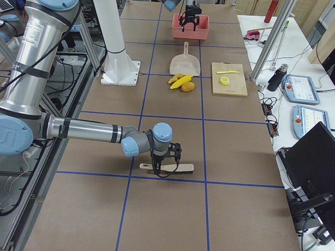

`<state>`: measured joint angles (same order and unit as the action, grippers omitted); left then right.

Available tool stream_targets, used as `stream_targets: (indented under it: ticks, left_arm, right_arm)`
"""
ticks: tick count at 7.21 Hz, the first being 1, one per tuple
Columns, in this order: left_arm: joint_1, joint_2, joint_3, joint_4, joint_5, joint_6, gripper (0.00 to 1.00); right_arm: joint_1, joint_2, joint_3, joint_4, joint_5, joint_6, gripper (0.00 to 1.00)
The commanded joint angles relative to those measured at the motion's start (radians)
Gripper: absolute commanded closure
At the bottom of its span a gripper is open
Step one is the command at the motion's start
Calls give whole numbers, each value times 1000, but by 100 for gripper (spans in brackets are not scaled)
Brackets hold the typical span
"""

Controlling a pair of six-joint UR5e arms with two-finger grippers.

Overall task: Sweep and dump trash into bin
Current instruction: 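Reach the left gripper to the white dustpan handle and grasp it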

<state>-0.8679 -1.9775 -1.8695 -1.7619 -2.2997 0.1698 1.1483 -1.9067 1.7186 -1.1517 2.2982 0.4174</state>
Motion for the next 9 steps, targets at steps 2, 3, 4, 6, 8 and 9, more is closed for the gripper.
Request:
stream_targets:
  ticks: [2, 3, 4, 6, 8, 9]
  left_arm:
    - [76, -6, 41, -73, 46, 211, 1]
    - [78, 3, 73, -167, 42, 205, 1]
    - [81, 3, 91, -219, 20, 173, 1]
    - [78, 12, 232, -497, -19, 81, 1]
    - [82, 8, 390, -774, -26, -45, 1]
    - [82, 6, 391, -784, -26, -70, 1]
  right_arm:
    - [-13, -47, 28, -2, 13, -2, 29]
    - [-19, -54, 30, 0, 12, -11, 57]
    - [-22, -63, 30, 0, 12, -29, 94]
    - [-22, -69, 35, -2, 12, -40, 100]
    - [-62, -58, 35, -13, 10, -72, 100]
    - [-90, -39, 36, -14, 7, -72, 100]
